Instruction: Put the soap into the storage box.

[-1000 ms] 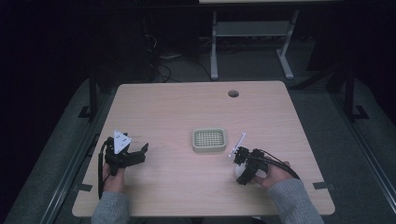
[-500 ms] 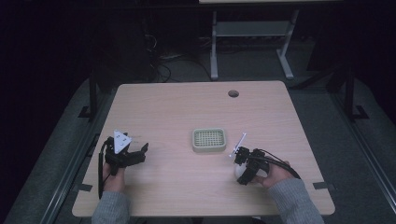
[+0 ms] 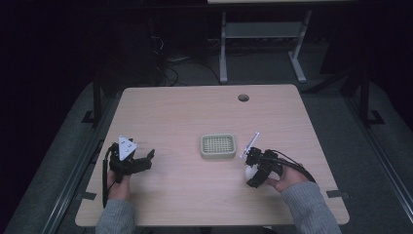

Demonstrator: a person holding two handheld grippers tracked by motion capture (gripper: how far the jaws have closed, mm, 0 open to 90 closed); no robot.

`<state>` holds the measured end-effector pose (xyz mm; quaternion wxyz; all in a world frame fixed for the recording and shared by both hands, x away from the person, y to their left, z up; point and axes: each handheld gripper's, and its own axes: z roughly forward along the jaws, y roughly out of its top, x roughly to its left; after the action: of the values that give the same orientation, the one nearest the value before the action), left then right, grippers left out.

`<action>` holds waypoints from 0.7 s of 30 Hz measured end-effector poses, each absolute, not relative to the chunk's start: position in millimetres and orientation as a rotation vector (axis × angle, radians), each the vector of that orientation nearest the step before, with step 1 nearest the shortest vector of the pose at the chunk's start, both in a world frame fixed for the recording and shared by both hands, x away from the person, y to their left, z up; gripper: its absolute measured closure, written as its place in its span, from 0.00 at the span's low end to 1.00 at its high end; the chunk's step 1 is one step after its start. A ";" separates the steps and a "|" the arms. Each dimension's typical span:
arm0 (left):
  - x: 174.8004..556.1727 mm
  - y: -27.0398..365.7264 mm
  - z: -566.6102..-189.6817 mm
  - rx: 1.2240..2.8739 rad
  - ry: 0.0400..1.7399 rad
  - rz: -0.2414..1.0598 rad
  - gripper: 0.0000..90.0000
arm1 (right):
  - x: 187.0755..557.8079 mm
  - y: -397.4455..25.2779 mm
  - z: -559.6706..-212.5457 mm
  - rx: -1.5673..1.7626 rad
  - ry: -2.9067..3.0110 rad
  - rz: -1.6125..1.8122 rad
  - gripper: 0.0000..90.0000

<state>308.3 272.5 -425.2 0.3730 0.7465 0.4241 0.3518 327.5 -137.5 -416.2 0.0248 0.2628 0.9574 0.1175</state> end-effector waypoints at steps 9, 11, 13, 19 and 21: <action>307.9 273.2 -424.6 1.908 1.096 0.897 0.16 | 334.3 -131.9 -407.4 0.808 2.975 0.392 0.26; 308.0 273.4 -424.7 1.904 1.096 0.896 0.16 | 337.0 -130.4 -406.0 0.797 2.979 0.395 0.26; 307.9 273.5 -424.5 1.907 1.094 0.900 0.16 | 339.6 -128.8 -404.1 0.800 2.982 0.402 0.26; 307.5 272.8 -424.6 1.904 1.095 0.897 0.16 | 346.7 -122.9 -398.2 0.781 2.983 0.406 0.26; 307.5 272.8 -424.6 1.899 1.093 0.897 0.16 | 349.5 -122.2 -396.6 0.781 2.989 0.420 0.26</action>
<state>307.5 272.8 -424.6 0.3773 0.7427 0.4276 0.3510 349.5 -122.2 -396.6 0.0119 0.2504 0.9586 0.1349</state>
